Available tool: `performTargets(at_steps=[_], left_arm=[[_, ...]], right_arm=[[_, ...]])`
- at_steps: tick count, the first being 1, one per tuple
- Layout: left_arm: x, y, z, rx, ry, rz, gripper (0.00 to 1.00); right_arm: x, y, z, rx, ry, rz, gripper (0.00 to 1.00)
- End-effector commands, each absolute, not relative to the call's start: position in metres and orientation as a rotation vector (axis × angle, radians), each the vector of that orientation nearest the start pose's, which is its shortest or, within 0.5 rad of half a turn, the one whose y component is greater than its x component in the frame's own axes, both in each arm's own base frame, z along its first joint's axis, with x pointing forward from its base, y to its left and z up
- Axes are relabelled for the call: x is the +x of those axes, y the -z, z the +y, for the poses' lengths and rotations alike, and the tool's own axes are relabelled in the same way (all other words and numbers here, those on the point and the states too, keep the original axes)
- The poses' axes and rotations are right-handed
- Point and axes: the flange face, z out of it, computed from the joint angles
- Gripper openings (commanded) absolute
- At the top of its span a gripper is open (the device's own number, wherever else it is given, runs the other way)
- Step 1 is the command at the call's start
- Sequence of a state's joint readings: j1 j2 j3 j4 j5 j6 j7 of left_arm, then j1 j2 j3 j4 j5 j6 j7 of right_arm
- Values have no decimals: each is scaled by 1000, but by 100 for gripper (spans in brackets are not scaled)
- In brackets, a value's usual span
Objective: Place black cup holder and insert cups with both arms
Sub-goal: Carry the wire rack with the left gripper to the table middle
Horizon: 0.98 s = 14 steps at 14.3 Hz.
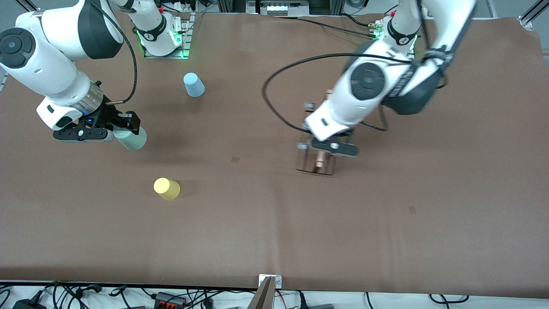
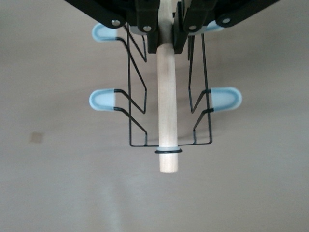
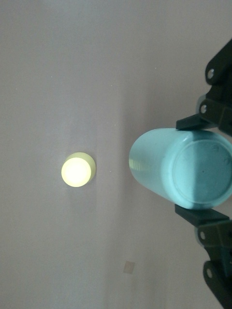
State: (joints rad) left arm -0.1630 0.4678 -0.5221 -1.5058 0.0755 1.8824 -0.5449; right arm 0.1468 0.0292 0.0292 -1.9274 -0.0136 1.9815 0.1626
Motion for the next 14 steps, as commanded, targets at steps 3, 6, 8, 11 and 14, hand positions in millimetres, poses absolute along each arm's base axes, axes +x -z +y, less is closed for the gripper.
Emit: performTargets(at_steps=[3,6,8,11,14], left_arm=[[550,-397,-448,-3257,-95,49,1],[538,-377,-480,-3268,-11,28,1],[533,-367,-494,-3274,17,17,1],[528,-361,-501,-3262,35,20,1],[525,-358,-507,-3268,33,28,1]], right_arm=[[565,-465,104,-3148,9,-50,24],[565,-463,108,-3147,2,-54,25],[564,-461,108,-3148,-8,-54,25],[562,-461,110,-3149,-17,-51,25],[562,-461,109,-3149,-20,-49,26]])
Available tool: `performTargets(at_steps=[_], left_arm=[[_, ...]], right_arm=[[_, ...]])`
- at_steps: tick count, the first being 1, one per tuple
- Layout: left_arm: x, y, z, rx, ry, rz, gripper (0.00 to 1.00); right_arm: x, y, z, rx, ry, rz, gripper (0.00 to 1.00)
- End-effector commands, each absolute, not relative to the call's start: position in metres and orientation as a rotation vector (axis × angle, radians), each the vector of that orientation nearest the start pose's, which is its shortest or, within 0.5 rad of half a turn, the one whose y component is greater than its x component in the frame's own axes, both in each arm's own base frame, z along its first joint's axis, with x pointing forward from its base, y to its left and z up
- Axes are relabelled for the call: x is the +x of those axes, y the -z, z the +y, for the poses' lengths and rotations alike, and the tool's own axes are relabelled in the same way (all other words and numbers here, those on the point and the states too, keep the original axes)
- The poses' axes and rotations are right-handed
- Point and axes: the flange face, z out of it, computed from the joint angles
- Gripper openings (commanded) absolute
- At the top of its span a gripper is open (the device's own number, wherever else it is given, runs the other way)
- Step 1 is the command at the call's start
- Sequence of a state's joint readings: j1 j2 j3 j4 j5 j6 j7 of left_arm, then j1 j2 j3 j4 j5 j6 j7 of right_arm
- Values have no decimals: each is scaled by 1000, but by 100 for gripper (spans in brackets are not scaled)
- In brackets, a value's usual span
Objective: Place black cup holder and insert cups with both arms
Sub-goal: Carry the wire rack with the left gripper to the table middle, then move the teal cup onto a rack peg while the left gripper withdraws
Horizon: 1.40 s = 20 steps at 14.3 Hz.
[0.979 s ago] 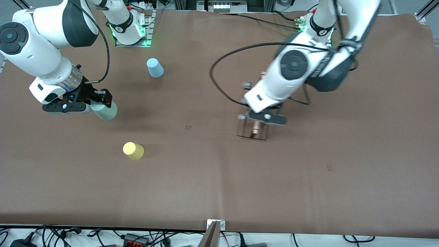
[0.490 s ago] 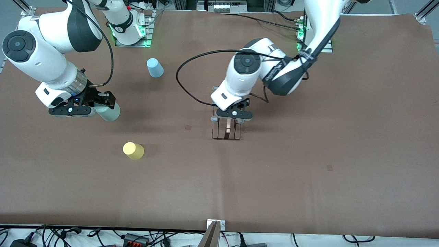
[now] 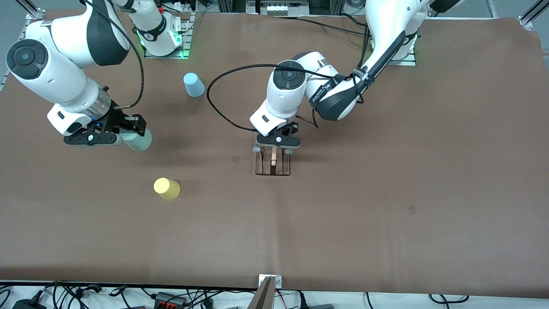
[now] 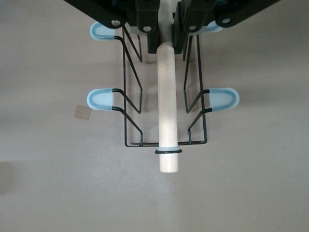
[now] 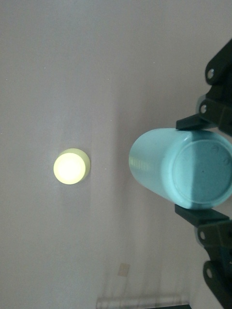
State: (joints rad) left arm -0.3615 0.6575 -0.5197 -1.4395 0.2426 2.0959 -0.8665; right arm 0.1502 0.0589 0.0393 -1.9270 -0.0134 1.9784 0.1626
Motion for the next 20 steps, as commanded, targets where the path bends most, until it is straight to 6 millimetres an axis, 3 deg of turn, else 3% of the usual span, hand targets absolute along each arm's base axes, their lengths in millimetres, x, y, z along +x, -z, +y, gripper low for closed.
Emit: performTargets(at_steps=[1,7,8,10,13,15,16,20], left_arm=[[525,-358,-507,-3269,35,29,1],[524,-349,-509,-3271,23,30,3],[525,-348,-509,-3269,26,37,17],[526,-350,-508,-3249,70,68,96],[532,-360,-500,-3226,121,82,100],[537,-382,-489,-3212,160,99,100],[541,-390,-477,-3179,134,141,100],[561,-451,-424,-3077,91,265,100]], right_arm=[[562,-460,109,-3148,-22,-48,27],[563,-460,109,-3147,-20,-42,27],[562,-461,109,-3147,-18,-42,27],[563,-460,110,-3145,-16,-39,27],[563,-460,110,-3144,-21,-33,27],[560,-460,119,-3134,-30,46,27],[557,-460,137,-3111,-37,103,27],[528,-451,243,-3069,-37,413,27]])
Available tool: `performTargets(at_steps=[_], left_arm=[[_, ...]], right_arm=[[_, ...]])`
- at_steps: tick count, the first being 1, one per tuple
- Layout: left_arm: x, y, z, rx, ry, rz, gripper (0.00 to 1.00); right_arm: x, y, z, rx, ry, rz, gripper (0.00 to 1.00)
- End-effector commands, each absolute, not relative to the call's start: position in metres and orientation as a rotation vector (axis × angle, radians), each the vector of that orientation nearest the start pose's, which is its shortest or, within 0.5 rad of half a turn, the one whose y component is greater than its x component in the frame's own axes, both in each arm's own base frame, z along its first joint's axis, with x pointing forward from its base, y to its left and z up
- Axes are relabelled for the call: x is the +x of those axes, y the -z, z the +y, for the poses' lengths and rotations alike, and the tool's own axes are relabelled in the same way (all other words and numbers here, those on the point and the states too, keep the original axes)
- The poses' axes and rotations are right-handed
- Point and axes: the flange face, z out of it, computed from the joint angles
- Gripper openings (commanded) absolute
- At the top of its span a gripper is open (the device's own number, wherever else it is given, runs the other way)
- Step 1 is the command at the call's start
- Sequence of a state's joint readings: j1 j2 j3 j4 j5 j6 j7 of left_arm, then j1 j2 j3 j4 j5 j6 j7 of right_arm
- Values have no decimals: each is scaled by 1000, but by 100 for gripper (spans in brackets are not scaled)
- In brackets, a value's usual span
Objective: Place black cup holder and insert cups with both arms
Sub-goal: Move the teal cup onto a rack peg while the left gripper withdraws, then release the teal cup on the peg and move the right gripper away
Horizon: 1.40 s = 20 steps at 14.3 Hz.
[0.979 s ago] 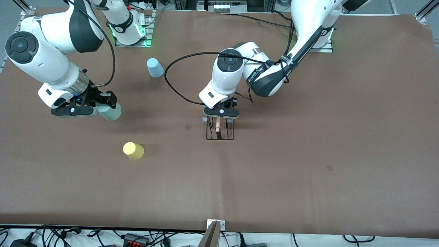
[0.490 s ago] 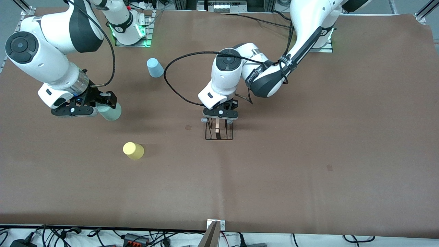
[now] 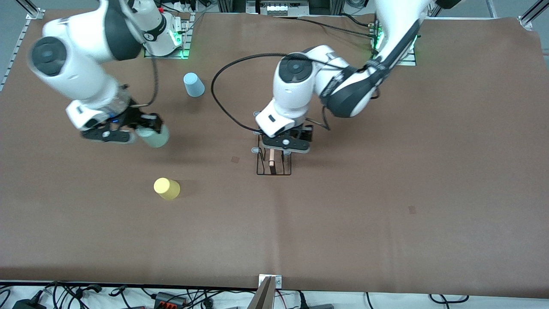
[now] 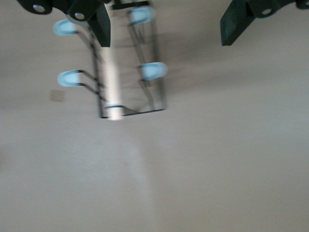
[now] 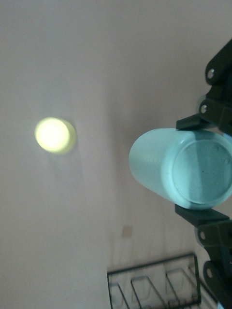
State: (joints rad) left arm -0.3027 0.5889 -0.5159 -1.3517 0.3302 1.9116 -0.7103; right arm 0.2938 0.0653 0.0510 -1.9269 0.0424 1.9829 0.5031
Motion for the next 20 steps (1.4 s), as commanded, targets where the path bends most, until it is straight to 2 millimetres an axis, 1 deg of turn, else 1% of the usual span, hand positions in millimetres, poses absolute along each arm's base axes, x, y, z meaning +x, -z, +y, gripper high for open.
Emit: performTargets(at_steps=[1,2,3,4,5,6,7,9,10,11,12,13,14,15,16,17,18,19,20], left_arm=[[569,-463,-408,-3054,70,273,100],[577,-474,-389,-3032,43,322,100],[585,-482,-364,-3001,-1,385,100],[592,-493,-341,-2985,-11,410,100],[599,-504,-319,-2982,-8,411,100],[608,-508,-293,-2977,-34,391,100],[614,-510,-267,-2965,-83,387,100],[626,-511,-215,-2954,-166,402,100],[634,-513,-185,-2965,-189,404,100],[637,-522,-163,-2991,-183,387,100],[642,-527,-132,-3049,-196,316,100],[647,-527,-100,-3123,-222,231,100],[650,-534,-79,-3165,-212,171,100],[653,-543,-66,-3167,-180,137,100],[654,-549,-62,-3169,-157,119,100],[656,-550,-51,-3170,-153,91,100],[657,-551,-28,-3179,-151,33,100],[658,-555,-15,-3183,-133,3,100],[657,-560,-8,-3174,-128,-15,100]], right_arm=[[514,-446,281,-3054,-29,469,27],[501,-440,312,-3036,-25,553,27],[485,-429,349,-3002,-14,650,27],[474,-420,377,-2971,-2,723,27],[462,-411,399,-2951,-6,757,27],[451,-404,416,-2941,-14,763,27],[442,-394,429,-2939,-22,776,27],[434,-385,441,-2934,-32,801,27],[432,-381,443,-2934,-36,811,27],[431,-381,444,-2936,-37,808,27],[431,-379,443,-2939,-39,809,27],[431,-374,444,-2945,-47,809,27],[426,-370,449,-2951,-54,794,28],[425,-364,452,-2956,-61,787,30],[422,-358,456,-2956,-63,777,36],[419,-353,461,-2958,-67,764,54],[419,-350,463,-2953,-64,761,70],[420,-350,463,-2949,-58,757,100],[423,-350,460,-2950,-56,750,100]])
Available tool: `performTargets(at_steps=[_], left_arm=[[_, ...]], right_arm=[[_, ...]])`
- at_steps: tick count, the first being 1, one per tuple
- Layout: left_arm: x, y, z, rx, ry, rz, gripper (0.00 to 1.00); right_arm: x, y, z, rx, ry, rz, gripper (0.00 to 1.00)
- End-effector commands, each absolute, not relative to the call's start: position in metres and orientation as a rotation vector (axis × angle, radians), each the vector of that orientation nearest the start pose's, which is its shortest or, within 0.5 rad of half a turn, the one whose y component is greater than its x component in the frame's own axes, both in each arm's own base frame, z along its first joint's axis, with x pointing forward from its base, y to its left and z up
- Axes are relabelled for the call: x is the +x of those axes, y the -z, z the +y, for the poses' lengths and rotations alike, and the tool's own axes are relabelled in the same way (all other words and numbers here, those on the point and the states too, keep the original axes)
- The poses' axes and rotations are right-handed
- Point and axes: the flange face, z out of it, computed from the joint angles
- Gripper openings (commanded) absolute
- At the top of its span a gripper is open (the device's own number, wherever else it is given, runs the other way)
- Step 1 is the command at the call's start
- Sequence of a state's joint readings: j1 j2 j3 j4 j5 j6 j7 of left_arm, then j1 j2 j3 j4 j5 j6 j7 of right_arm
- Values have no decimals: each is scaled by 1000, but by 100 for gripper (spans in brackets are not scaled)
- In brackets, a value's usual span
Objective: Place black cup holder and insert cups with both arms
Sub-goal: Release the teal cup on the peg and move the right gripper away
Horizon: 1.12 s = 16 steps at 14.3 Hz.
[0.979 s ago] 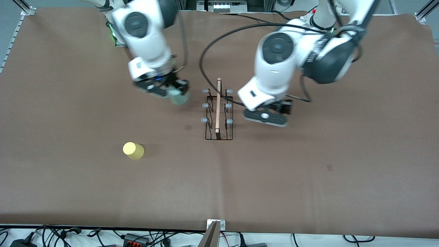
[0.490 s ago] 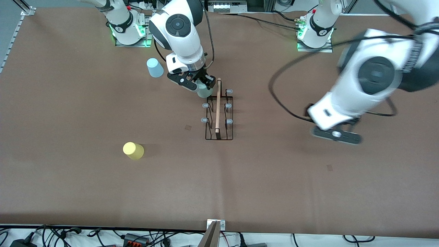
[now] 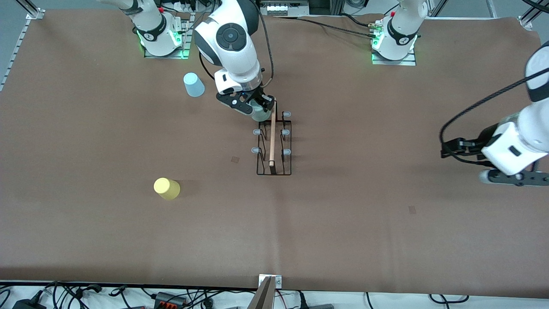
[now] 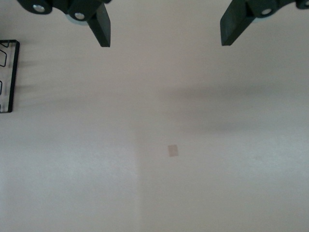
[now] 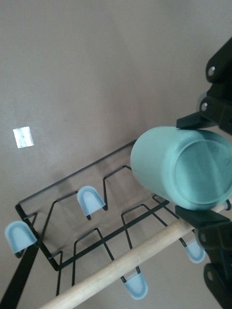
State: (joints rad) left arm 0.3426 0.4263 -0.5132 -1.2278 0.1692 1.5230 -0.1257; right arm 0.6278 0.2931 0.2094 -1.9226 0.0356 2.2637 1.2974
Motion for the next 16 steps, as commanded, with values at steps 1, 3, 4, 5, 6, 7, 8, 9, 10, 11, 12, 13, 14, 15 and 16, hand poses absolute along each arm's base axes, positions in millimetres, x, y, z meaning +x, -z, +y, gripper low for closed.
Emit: performTargets(at_steps=[1,3,4,5,6,7,8,9,10,11,12,13,14,15,16], left_arm=[[652,-564,-7,-3165,-164,-24,100],[639,-584,-3,-3148,-145,-37,100],[630,-594,9,-3122,-130,-95,100],[622,-597,5,-3100,-132,-99,100],[613,-596,-2,-3072,-139,-99,100],[607,-597,-7,-3076,-126,-111,100],[600,-595,-5,-3120,-93,-138,100],[592,-594,-5,-3140,-52,-153,100],[584,-593,-9,-3131,-23,-144,100],[576,-595,-15,-3123,14,-127,100],[570,-593,-19,-3119,26,-114,100],[564,-594,-19,-3119,48,-114,100],[560,-593,-21,-3119,65,-108,100],[557,-593,-21,-3117,67,-103,100],[557,-592,-19,-3116,62,-58,100]], right_arm=[[425,-353,458,-2950,-49,746,100],[439,-371,443,-2957,-7,679,100],[454,-383,423,-2968,19,664,100],[467,-397,402,-2985,35,620,100],[486,-404,373,-3008,46,564,100],[504,-404,340,-3049,33,468,100],[528,-403,294,-3081,24,391,100],[548,-399,257,-3102,25,292,100],[565,-396,219,-3113,35,200,100],[579,-385,187,-3123,27,129,100],[590,-376,166,-3125,48,78,100],[600,-362,149,-3127,66,30,100],[607,-347,140,-3125,83,-12,100],[614,-331,135,-3122,109,-45,100],[620,-313,134,-3117,132,-75,100]])
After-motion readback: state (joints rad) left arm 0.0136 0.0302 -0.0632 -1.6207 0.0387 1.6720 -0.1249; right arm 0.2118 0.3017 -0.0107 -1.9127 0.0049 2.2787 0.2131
